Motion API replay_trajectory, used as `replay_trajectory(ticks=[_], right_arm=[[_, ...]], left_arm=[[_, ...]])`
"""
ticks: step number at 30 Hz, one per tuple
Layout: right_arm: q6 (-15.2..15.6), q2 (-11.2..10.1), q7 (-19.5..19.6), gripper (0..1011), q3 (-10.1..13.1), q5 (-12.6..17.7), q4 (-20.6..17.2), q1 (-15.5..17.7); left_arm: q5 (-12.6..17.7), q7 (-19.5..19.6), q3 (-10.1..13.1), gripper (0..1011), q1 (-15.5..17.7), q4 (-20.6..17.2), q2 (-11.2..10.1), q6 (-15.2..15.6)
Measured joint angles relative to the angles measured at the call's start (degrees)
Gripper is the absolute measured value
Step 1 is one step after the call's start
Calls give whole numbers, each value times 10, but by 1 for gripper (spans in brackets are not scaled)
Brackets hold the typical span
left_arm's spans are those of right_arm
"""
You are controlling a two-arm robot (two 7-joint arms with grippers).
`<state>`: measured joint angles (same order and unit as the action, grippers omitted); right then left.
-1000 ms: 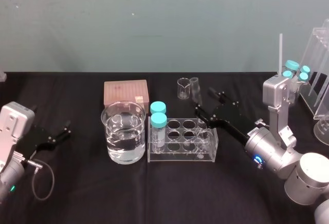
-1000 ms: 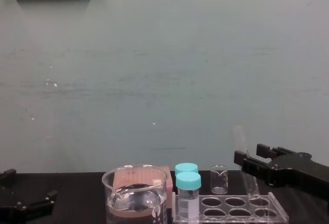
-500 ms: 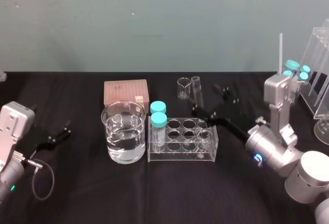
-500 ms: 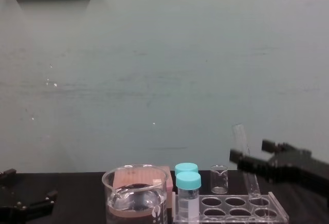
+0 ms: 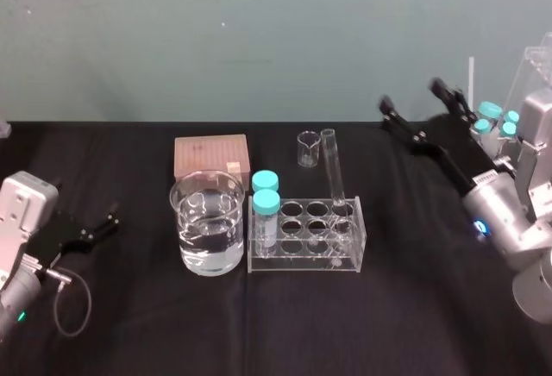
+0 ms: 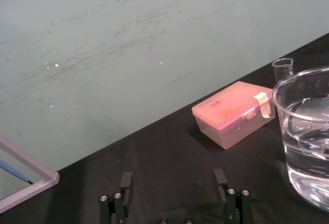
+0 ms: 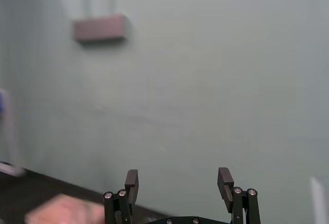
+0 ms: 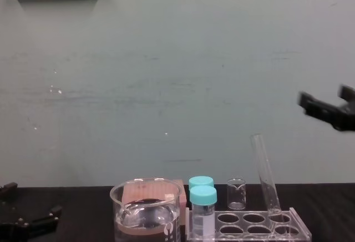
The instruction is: Hold the test tube with one hand and immerse one end into the beaker, then return it to the test tube rack.
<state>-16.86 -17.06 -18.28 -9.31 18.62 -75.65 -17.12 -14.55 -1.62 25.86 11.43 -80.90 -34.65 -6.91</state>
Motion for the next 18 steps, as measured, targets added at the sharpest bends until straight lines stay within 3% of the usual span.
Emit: replay_trajectory(ticks=[5,11,18], right_arm=[[40,2,52,1004,13,-32,2,27],[71,10,64,1004,17,-43,6,49],[83,15,66,1004,18,-50,10,53]], left_arm=[[0,0,0,1000,0,0,0,0],[0,0,0,1000,0,0,0,0],[0,0,0,1000,0,0,0,0]])
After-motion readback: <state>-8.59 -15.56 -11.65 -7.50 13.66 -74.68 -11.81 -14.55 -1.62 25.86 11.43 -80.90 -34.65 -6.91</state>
